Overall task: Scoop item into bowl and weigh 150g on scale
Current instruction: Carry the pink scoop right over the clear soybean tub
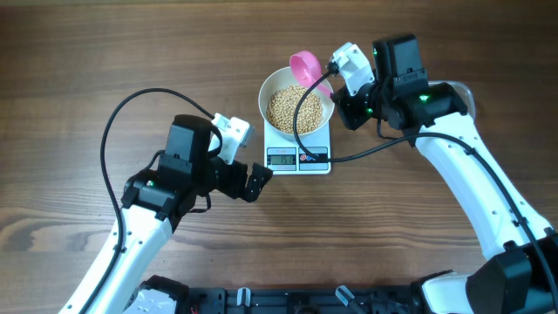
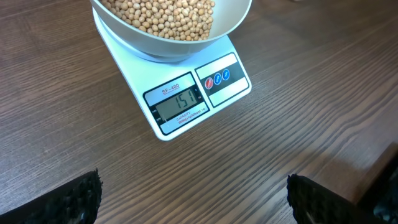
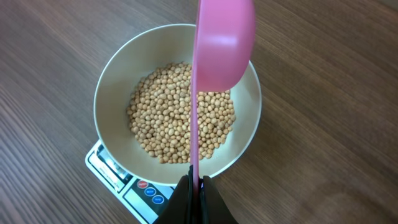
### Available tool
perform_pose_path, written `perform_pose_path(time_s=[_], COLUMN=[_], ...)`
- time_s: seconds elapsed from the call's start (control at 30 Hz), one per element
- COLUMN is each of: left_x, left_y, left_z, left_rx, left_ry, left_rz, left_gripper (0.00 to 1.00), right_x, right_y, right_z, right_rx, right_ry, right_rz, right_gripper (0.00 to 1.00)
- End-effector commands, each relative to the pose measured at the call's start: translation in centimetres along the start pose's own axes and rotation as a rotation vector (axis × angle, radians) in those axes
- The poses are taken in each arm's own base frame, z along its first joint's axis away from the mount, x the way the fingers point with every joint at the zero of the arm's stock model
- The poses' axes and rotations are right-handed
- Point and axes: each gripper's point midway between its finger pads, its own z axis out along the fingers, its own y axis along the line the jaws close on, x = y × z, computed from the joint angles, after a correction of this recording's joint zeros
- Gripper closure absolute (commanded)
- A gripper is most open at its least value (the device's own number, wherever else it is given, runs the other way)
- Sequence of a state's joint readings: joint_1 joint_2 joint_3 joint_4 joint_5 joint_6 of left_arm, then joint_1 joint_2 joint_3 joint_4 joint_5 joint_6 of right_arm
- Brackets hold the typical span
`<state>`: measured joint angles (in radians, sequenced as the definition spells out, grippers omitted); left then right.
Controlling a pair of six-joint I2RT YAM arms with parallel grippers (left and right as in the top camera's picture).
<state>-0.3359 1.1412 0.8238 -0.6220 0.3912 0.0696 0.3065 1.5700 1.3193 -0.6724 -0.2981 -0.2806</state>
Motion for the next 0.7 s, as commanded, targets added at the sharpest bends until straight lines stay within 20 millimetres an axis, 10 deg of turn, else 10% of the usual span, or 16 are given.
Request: perform_pose_path(time_s=[0.0, 0.47, 0.67], left_x=[0.1, 0.1, 0.1], left_y=[-0.3, -0.3, -0.3], left_z=[0.2, 0.2, 0.2], left_rx=[0.014, 0.014, 0.014], left_ry=[0.005, 0.006, 0.006], left_rz=[0.006, 0.006, 0.006], left_gripper=[0.0, 0.0, 0.0], right_x=[-2.1, -2.4, 1.9], right_y=[0.3, -6.1, -11.0], right_z=[-2.0, -8.5, -12.6], right_rx=[-0.049, 0.014, 0.172], right_ry=[-0.087, -0.248, -0.206], right_rz=[0.027, 0.195, 0.34], right_gripper=[0.96, 0.96, 0.96])
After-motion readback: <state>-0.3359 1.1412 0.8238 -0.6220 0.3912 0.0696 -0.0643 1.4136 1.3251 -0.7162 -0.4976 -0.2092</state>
